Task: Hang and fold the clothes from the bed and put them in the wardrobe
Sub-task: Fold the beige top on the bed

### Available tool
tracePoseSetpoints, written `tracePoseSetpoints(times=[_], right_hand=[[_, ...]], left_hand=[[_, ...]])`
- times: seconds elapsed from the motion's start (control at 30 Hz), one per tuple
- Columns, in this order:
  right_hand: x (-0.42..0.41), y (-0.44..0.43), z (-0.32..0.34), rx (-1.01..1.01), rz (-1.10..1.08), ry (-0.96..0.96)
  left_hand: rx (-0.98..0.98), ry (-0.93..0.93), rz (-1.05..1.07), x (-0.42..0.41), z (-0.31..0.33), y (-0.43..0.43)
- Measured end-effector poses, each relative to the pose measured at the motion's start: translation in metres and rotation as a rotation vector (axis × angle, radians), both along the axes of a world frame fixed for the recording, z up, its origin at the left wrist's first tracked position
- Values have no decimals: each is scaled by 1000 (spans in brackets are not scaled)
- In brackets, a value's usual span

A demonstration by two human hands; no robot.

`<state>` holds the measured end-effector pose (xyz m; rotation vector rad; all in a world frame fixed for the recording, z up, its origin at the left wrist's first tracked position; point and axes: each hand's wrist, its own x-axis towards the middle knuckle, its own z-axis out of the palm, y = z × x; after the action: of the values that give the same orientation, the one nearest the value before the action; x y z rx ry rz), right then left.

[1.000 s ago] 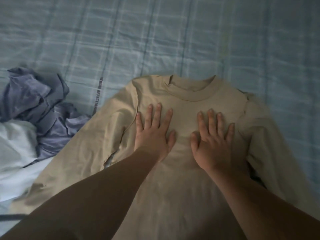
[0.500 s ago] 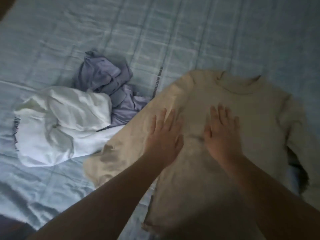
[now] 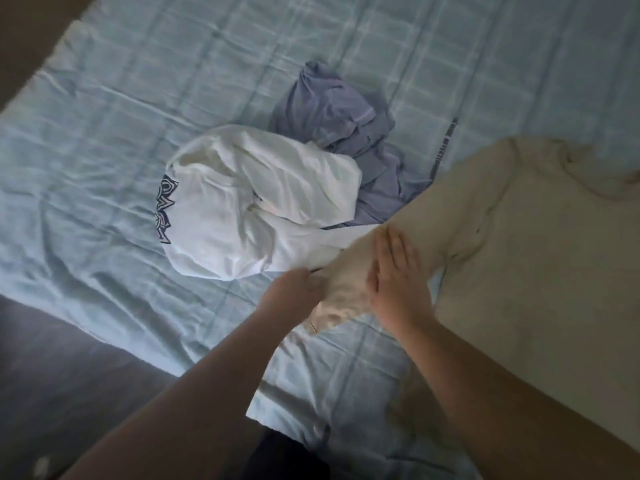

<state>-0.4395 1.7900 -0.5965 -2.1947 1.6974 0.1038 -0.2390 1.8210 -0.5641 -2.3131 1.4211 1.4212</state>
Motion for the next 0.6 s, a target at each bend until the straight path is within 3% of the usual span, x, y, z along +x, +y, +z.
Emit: tracePoseSetpoints(times=[0.13, 0.33, 0.5, 0.6], right_hand=[[6, -5, 12, -10, -41, 15], [33, -36, 54, -74, -129, 1], [74, -76, 61, -109, -157, 5], [95, -92, 32, -74, -153, 31]], left_hand=[[0, 274, -42, 32, 43, -32], [-233, 389, -149, 78, 137, -88], [-217, 612, 235, 121, 134, -128], [-204, 490, 343, 140, 95, -141]])
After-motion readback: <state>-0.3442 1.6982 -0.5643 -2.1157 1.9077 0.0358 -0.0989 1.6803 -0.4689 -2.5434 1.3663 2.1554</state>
